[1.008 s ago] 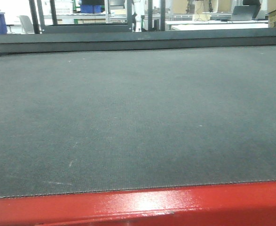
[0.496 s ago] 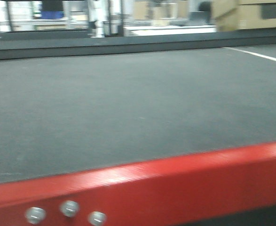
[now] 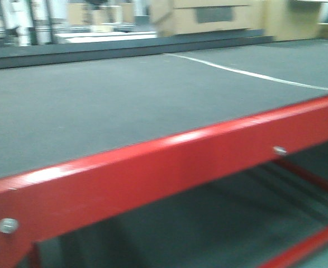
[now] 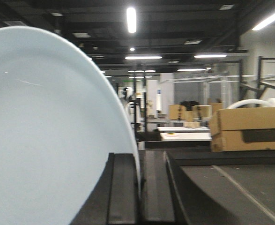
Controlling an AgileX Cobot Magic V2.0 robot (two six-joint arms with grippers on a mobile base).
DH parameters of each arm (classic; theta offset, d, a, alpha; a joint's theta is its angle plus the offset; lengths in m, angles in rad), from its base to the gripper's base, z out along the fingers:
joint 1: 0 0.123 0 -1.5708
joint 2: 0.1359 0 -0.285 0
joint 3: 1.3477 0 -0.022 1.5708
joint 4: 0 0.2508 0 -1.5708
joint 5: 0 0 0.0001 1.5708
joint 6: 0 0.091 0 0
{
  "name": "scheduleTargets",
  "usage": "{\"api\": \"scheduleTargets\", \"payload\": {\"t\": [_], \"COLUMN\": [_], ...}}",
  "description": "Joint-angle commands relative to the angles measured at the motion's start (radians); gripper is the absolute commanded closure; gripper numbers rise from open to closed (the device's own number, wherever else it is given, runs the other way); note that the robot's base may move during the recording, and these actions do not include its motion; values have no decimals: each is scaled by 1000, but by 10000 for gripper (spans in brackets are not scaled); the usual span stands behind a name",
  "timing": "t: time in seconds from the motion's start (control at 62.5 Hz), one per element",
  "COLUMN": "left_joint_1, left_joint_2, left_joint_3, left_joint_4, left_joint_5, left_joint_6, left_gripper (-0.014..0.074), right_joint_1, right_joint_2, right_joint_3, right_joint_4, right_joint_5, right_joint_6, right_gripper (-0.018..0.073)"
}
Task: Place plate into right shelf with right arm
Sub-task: 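Drive the base to the steel shelf holding the plate upright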
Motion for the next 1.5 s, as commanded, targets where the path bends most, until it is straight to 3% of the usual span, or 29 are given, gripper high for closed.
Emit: {"api": "scheduleTargets", "payload": {"t": [0.0,1.487], "left_joint_1": [-2,-2], "left_joint_2": [-8,-6], "left_joint_3": [9,9], "left_joint_4": [0,0], "left_joint_5": [-86,-86], "left_joint_6": [-6,-6], "left_gripper": [643,643], "right_joint_1": [-5,-5], "right_joint_2": [15,18], "right_joint_3": [-27,-27], "right_joint_4": [-4,-4], "right_joint_5": [-92,-99], "right_joint_6": [-7,-7], "right_gripper": [505,505]}}
